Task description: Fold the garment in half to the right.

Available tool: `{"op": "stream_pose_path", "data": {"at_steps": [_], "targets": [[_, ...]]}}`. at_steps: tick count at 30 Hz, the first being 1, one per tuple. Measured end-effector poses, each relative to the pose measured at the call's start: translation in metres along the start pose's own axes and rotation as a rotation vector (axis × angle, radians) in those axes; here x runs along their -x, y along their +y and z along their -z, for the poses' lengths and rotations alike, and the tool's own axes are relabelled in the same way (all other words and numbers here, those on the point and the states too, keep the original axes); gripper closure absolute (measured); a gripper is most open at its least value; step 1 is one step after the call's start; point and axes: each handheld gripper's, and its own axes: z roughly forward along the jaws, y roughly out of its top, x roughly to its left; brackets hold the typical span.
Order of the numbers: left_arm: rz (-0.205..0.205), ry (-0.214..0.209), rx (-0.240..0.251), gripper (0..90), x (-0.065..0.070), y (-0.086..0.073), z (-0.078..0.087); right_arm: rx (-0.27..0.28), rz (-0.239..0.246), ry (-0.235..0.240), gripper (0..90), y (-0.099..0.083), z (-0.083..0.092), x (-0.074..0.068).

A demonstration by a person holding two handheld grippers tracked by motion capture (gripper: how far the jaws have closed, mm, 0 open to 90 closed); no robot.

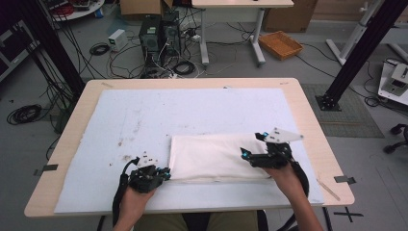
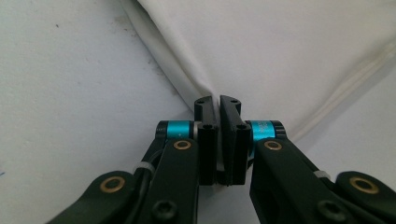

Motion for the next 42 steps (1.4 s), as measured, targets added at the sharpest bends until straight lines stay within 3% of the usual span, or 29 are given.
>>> {"op": "stream_pose_path", "data": {"at_steps": [5,6,10,13,19,22,27,31,34,37,39,42], "targets": [[0.018,-0.021,0.000,85.5,-0.002,-0.001,0.002,-0.008,0.035,0.075,20.9,0.040,-0.038,-0.006],[0.018,-0.021,0.000,85.5,-0.002,-0.001,0.002,-0.008,0.035,0.075,20.9,0.040,-0.038,-0.006],[0.022,-0.031,-0.002,85.5,-0.003,-0.002,0.003,-0.084,0.057,0.114,20.9,0.066,-0.083,-0.019],[0.028,-0.039,0.000,85.5,-0.004,-0.002,0.003,-0.132,0.086,0.141,21.2,0.075,-0.112,-0.034],[0.020,-0.040,-0.004,85.4,-0.005,-0.002,0.003,-0.222,0.155,0.181,32.1,0.086,-0.166,-0.064],[0.019,-0.042,-0.003,85.4,-0.005,-0.002,0.003,-0.255,0.164,0.187,36.4,0.089,-0.184,-0.072],[0.014,-0.046,-0.005,85.4,-0.005,-0.002,0.003,-0.287,0.162,0.203,44.9,0.093,-0.205,-0.083],[0.010,-0.046,-0.006,85.4,-0.006,-0.002,0.003,-0.325,0.186,0.205,49.6,0.091,-0.219,-0.090],[0.012,-0.047,-0.006,85.4,-0.006,-0.002,0.003,-0.369,0.203,0.217,60.2,0.088,-0.230,-0.095],[0.013,-0.046,-0.005,85.4,-0.006,-0.002,0.003,-0.365,0.202,0.260,76.6,0.087,-0.232,-0.098],[0.006,-0.047,-0.005,85.4,-0.005,-0.001,0.004,-0.375,0.219,0.262,83.7,0.088,-0.231,-0.099],[0.002,-0.054,0.034,85.5,-0.004,0.001,0.009,-0.360,0.212,0.262,86.4,0.090,-0.226,-0.097]]}}
